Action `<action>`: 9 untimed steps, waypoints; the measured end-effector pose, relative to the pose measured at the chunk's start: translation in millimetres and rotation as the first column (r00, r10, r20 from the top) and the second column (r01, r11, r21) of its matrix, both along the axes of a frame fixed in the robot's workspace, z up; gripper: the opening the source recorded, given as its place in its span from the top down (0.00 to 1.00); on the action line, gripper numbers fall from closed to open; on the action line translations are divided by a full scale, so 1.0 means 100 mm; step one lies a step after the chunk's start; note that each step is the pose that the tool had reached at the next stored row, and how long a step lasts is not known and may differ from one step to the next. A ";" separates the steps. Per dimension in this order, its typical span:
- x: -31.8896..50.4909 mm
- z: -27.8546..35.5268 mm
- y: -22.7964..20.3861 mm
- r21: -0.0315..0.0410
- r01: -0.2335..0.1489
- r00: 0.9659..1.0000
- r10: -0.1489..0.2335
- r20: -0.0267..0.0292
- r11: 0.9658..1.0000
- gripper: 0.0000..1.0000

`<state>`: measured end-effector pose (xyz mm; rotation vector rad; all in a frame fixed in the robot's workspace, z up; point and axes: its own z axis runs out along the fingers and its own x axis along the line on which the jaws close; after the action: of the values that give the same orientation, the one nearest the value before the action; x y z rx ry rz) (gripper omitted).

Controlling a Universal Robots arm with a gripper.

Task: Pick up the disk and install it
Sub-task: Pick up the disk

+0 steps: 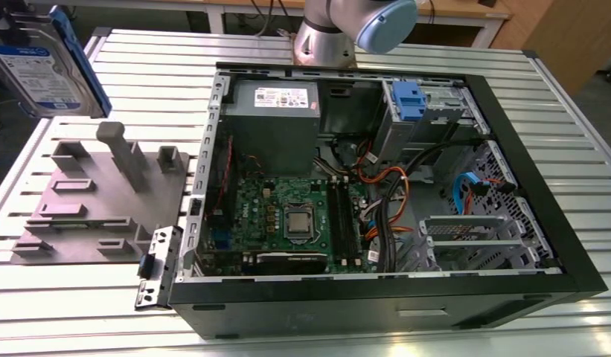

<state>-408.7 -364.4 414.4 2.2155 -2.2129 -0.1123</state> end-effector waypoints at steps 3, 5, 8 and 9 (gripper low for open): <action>0.000 0.011 0.002 0.000 0.000 1.000 0.000 0.000 1.000 0.65; 0.000 0.019 0.002 0.000 0.000 1.000 0.000 0.000 1.000 0.65; 0.000 0.031 0.003 0.001 0.000 1.000 0.000 0.000 1.000 0.65; 0.000 0.036 0.004 0.001 0.000 1.000 0.000 0.000 1.000 0.65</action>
<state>-408.7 -364.0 418.0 2.2159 -2.2133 -0.1133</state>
